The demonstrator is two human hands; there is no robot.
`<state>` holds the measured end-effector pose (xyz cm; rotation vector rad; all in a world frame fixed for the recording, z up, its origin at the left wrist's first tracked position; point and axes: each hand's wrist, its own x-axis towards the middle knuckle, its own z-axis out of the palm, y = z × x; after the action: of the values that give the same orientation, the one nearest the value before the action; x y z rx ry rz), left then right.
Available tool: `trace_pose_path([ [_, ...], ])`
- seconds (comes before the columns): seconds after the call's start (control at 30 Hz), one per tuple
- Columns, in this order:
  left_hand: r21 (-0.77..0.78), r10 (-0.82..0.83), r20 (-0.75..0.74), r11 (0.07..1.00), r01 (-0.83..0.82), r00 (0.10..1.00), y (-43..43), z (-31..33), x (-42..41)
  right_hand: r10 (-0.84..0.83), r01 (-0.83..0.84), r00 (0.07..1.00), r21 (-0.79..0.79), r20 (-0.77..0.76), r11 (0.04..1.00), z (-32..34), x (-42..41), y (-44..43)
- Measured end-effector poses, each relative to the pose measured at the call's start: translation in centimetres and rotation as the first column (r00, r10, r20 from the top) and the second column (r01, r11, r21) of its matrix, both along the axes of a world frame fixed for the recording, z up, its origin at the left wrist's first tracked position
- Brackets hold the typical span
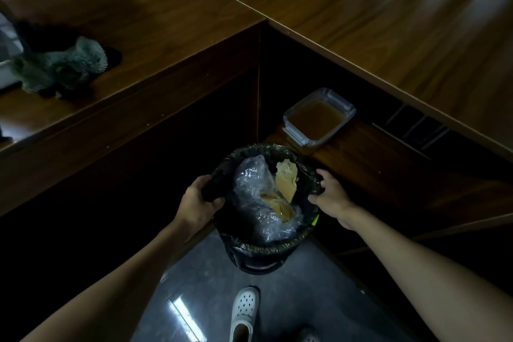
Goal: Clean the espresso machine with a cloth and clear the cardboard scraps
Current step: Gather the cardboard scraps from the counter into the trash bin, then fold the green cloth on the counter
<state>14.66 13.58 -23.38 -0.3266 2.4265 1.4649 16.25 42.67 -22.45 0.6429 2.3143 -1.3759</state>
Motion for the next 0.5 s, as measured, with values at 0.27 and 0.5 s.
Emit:
trace_pose_path([
  [0.27, 0.071, -0.031, 0.033, 0.997, 0.029, 0.999, -0.4, 0.7, 0.4, -0.082, 0.082, 0.996, 0.008, -0.040, 0.997, 0.1, -0.5, 0.6],
  [0.5, -0.019, -0.075, -0.059, 0.997, 0.073, 0.995, -1.1, 3.8, 0.3, -0.003, 0.015, 0.988, 0.074, -0.155, 0.997, 2.9, -0.9, -0.3],
])
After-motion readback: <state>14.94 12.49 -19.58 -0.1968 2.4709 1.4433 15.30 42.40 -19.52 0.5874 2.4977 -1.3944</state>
